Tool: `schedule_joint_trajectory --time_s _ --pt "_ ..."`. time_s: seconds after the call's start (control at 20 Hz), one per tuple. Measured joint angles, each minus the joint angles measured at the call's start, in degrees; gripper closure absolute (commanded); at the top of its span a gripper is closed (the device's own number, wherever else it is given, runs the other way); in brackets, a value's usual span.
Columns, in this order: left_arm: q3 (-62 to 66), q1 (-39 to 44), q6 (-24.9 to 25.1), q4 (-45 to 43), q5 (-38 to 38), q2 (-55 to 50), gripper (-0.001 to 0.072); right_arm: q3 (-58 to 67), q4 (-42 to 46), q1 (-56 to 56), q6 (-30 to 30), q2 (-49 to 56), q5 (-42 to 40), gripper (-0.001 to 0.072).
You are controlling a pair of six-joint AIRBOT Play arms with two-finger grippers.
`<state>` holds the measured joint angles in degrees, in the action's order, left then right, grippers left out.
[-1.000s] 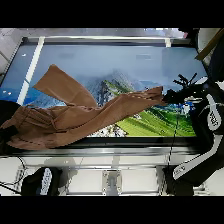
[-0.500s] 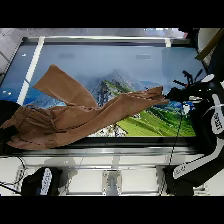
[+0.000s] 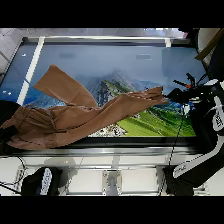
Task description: Fold the clothes and pants, and hang the long-sleeved shirts on hangers.
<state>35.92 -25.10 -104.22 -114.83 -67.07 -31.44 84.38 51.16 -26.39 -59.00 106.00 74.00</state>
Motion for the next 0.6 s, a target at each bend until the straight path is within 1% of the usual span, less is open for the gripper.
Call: schedule_joint_trajectory --time_s 0.35,0.4,0.5,0.55,0.6 --pt "0.0 0.0 0.0 0.0 0.0 0.0 0.0681 0.0 0.0 1.8 1.9 1.2 -4.0 0.0195" --pt "0.0 0.0 0.0 0.0 0.0 0.0 0.0681 0.0 0.0 2.1 2.0 1.2 -4.3 0.0237" --pt "0.0 0.0 0.0 0.0 0.0 0.0 0.0682 0.0 0.0 2.8 2.6 1.2 -3.4 0.0393" --pt "0.0 0.0 0.0 0.0 0.0 0.0 0.0681 0.0 0.0 3.3 3.2 1.2 -2.2 0.0513" --pt "0.0 0.0 0.0 0.0 0.0 0.0 0.0681 0.0 -0.1 3.5 3.7 1.2 -0.7 0.0703"
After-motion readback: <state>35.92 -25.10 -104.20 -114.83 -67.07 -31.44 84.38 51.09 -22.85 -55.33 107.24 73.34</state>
